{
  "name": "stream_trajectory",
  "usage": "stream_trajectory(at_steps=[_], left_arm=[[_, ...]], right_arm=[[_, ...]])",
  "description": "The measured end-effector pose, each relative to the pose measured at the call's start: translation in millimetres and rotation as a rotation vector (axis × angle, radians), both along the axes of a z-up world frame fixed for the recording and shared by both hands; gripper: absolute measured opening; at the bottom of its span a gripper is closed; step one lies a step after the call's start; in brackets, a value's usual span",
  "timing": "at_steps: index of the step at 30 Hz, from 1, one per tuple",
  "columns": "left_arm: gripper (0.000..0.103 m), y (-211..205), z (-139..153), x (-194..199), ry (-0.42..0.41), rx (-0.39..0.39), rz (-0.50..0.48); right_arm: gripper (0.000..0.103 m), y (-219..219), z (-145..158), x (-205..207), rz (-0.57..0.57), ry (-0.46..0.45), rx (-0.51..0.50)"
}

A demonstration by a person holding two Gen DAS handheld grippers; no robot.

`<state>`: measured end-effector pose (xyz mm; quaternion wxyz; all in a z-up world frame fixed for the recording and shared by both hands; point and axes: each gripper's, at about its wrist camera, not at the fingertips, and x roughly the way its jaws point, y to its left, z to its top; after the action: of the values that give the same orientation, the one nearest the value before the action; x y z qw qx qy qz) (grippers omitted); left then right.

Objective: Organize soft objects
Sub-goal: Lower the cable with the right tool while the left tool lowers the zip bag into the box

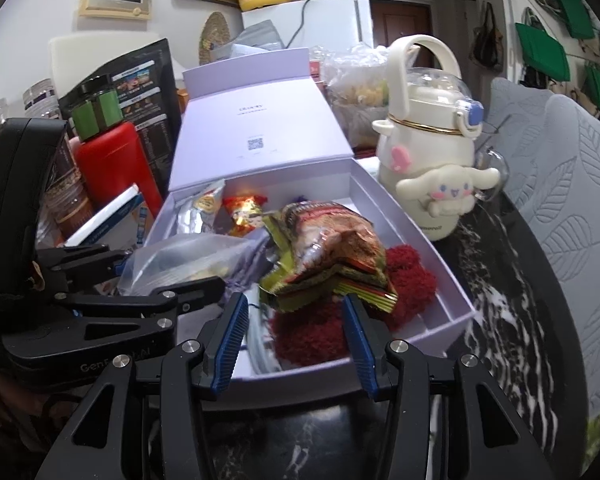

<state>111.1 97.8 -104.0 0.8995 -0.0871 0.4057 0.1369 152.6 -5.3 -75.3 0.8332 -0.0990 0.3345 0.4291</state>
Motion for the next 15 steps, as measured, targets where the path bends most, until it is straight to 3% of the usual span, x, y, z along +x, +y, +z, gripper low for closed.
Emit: stream_trajectory(at_steps=[5, 11, 15], left_arm=[[0.052, -4.0, 2.0, 1.7, 0.020, 0.021, 0.000], [0.068, -5.3, 4.0, 0.8, 0.048, 0.044, 0.029], [0.068, -4.6, 8.0, -4.2, 0.050, 0.043, 0.042]], right_arm=[[0.051, -7.4, 0.7, -2.1, -0.036, 0.002, -0.009], [0.056, -17.0, 7.2, -4.4, -0.065, -0.001, -0.011], [0.057, -21.0, 13.2, -6.3, -0.076, -0.012, -0.014]])
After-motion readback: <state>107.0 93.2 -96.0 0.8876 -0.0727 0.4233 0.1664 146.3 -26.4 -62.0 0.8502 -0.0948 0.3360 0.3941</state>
